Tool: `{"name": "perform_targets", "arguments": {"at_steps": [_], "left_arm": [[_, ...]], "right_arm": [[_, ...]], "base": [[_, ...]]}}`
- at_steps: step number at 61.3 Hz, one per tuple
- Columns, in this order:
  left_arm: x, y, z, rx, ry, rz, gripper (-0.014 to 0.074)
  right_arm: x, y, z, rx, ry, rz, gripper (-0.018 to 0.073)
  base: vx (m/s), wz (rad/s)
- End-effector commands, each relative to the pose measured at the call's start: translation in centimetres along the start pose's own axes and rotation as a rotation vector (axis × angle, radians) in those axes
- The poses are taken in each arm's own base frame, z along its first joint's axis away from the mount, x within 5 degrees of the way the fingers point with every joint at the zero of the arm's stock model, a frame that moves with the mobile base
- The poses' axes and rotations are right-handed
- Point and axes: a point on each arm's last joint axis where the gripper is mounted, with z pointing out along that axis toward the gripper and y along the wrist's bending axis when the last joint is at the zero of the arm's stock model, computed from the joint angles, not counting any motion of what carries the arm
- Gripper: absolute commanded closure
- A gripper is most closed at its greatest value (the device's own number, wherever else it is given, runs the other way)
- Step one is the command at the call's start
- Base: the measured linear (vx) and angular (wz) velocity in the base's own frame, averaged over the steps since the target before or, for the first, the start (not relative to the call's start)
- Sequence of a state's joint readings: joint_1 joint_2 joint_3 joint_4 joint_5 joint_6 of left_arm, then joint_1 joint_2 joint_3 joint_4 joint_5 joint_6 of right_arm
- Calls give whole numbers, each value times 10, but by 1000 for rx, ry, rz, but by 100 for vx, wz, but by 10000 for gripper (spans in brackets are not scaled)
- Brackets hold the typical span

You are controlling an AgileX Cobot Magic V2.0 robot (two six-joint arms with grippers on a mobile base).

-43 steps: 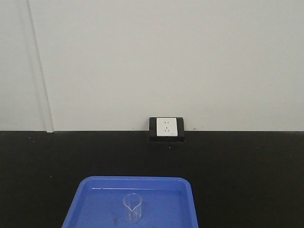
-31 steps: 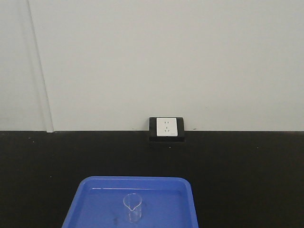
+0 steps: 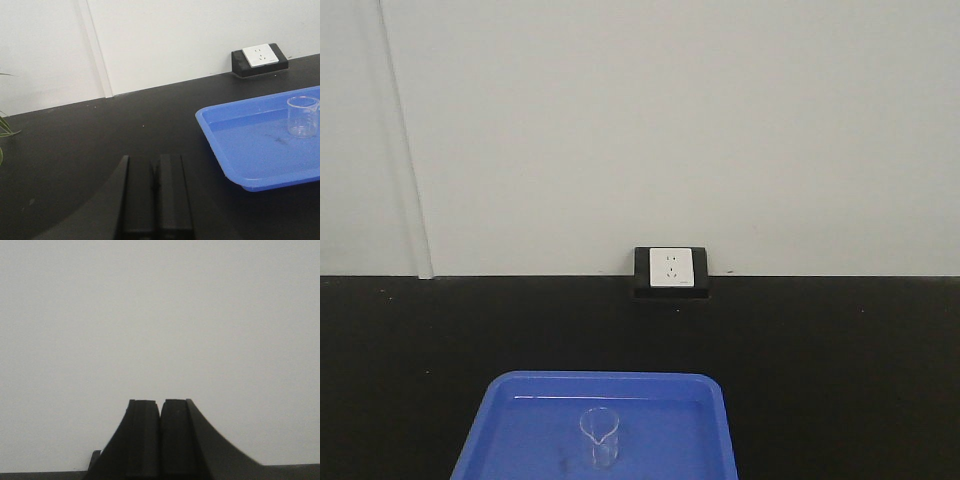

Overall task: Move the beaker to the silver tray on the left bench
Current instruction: 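Move the right gripper toward the glass beaker in the blue tray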

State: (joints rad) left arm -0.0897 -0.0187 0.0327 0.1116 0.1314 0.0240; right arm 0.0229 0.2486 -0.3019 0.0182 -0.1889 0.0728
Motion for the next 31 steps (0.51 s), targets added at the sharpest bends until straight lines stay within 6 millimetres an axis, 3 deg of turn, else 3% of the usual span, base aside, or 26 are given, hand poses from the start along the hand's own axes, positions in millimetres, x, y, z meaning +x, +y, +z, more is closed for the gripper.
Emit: {"name": "perform_targets", "arguments": {"at_steps": [1,13,31], "left_arm": [[-1,-1,0,6,-72,-11,595],[-1,-1,0,6,-72,-11,595],[-1,-1,0,6,-72,-11,595]], "right_arm": [[-21,2,35,3,-4,-20,571],[4,-1,94,23,210,-3,571],[55,-5,126,36,400,-12,507]], "base": [[0,0],[0,0],[0,0]]}}
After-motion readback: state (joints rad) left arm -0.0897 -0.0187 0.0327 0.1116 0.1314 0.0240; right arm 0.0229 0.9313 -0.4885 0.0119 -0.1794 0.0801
